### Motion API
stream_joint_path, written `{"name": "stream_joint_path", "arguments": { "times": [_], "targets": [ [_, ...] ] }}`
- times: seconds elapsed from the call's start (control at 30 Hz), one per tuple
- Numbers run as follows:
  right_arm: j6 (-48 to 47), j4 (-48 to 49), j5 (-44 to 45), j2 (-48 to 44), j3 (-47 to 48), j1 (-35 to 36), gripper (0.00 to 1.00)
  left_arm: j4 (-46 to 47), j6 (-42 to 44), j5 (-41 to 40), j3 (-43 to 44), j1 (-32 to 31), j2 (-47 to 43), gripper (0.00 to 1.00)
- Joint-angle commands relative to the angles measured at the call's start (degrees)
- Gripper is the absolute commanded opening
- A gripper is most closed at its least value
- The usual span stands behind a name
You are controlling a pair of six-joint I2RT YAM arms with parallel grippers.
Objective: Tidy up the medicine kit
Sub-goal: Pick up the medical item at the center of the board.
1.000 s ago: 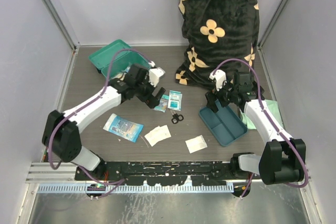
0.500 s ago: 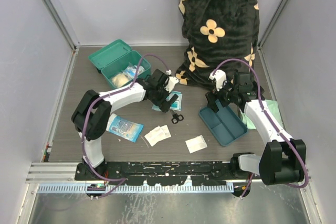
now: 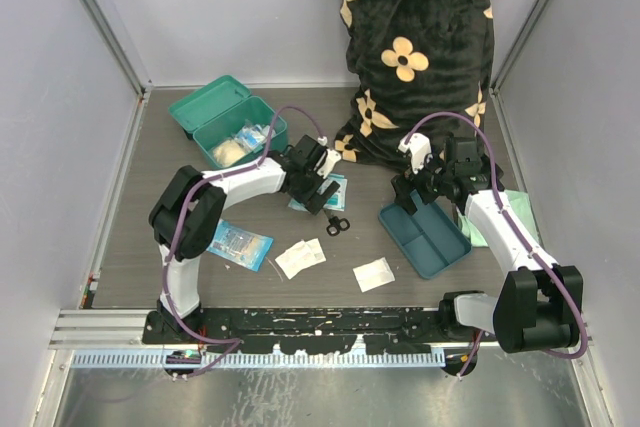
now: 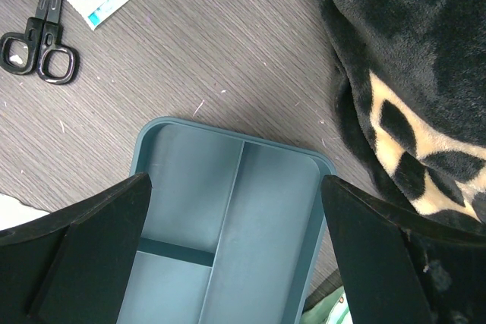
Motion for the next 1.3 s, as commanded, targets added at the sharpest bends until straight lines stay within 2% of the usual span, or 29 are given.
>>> {"name": "stream_joint_path", "arguments": {
  "times": [0.0, 0.27, 0.4, 0.53, 0.63, 0.93, 1.1, 1.27],
  "targets": [
    [-0.8, 1.55, -0.8, -0.8, 0.35, -0.12, 1.0, 1.9, 1.18, -3.2, 0.97, 0.38, -0.45, 0.95],
    [-0.82, 1.52, -0.87, -0.82, 0.4, -0.13, 1.0, 0.23, 0.16, -1.69, -0.02, 1.97, -1.06, 0.92],
    [-0.8, 1.45, -0.73, -0.75, 0.36, -0.12, 1.0, -0.05, -0.05, -2.81, -0.77, 2.39, -1.47, 0.94],
    [-0.83, 1.48, -0.72, -0.74, 0.34, -0.12, 1.0, 0.08, -0.14, -2.29, -1.52, 2.78, -1.8, 0.93],
    [-0.8, 1.46, -0.81, -0.65, 0.46, -0.1, 1.0, -0.06, -0.27, -1.46, -1.14, 2.75, -1.55, 0.89],
    [-0.84, 1.37, -0.82, -0.23, 0.44, -0.17, 1.0, -0.86, -0.93, -1.51, -0.97, 2.92, -1.88, 0.65],
    [-0.84, 1.29, -0.85, -0.16, 0.5, -0.13, 1.0, 0.32, -0.57, -4.85, -1.9, 3.24, -4.15, 0.58],
    [-0.86, 1.29, -0.66, -0.43, 0.55, -0.12, 1.0, 1.19, 0.65, -5.85, -2.88, 3.77, -6.81, 0.56]
  ]
}}
